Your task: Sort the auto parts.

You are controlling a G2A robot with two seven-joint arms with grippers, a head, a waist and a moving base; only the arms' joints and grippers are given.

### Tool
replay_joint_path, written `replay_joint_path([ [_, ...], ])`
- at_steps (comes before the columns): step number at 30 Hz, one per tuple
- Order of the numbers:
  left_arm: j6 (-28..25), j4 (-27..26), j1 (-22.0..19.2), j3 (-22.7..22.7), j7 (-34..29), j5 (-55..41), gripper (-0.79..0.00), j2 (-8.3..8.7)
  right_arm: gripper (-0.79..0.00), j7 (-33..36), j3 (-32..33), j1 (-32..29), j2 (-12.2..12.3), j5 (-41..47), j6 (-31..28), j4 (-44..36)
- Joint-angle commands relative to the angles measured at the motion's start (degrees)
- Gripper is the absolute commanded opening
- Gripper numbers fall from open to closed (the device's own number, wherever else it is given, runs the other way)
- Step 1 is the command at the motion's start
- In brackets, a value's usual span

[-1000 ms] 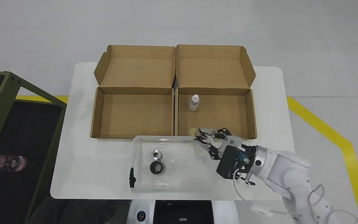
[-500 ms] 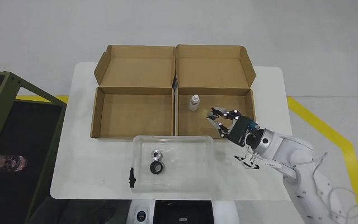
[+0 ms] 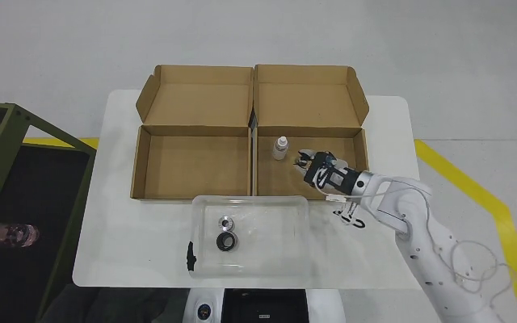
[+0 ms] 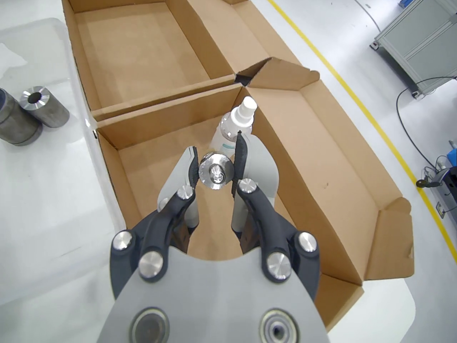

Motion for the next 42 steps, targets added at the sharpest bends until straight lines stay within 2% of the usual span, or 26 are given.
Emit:
replay_joint_path([
  [1, 0.0, 0.0, 0.0, 0.0, 0.0, 0.0, 0.0, 0.0, -0.785, 1.0, -1.33, 1.74, -0.3, 0.31, 0.39, 2.45],
  [9, 0.0, 0.0, 0.0, 0.0, 0.0, 0.0, 0.0, 0.0, -0.785, 5.05, -5.93, 6.95, -1.34, -2.66, 2.67, 8.95],
  [21, 0.0, 0.0, 0.0, 0.0, 0.0, 0.0, 0.0, 0.0, -0.785, 7.59, -11.04, 11.82, -2.97, -3.36, 4.64, 15.95],
  [22, 0.0, 0.0, 0.0, 0.0, 0.0, 0.0, 0.0, 0.0, -0.745, 7.55, -11.25, 12.03, -3.07, -3.3, 4.72, 16.31],
  [23, 0.0, 0.0, 0.0, 0.0, 0.0, 0.0, 0.0, 0.0, -0.566, 7.51, -11.38, 12.2, -3.15, -3.17, 4.84, 16.59],
  [24, 0.0, 0.0, 0.0, 0.0, 0.0, 0.0, 0.0, 0.0, -0.465, 7.43, -11.48, 12.31, -3.22, -3.04, 4.91, 16.76],
  [25, 0.0, 0.0, 0.0, 0.0, 0.0, 0.0, 0.0, 0.0, -0.397, 7.31, -11.47, 12.35, -3.26, -2.93, 4.99, 16.77],
  [26, 0.0, 0.0, 0.0, 0.0, 0.0, 0.0, 0.0, 0.0, -0.252, 7.04, -11.38, 12.24, -3.28, -2.65, 4.99, 16.52],
  [27, 0.0, 0.0, 0.0, 0.0, 0.0, 0.0, 0.0, 0.0, -0.163, 6.74, -11.17, 12.04, -3.26, -2.28, 4.92, 16.19],
  [34, 0.0, 0.0, 0.0, 0.0, 0.0, 0.0, 0.0, 0.0, 0.0, 3.92, -7.27, 8.03, -2.39, 1.04, 2.85, 10.8],
  [42, 0.0, 0.0, 0.0, 0.0, 0.0, 0.0, 0.0, 0.0, 0.0, -1.11, -1.51, 0.21, -0.97, 4.76, -0.47, 1.8],
])
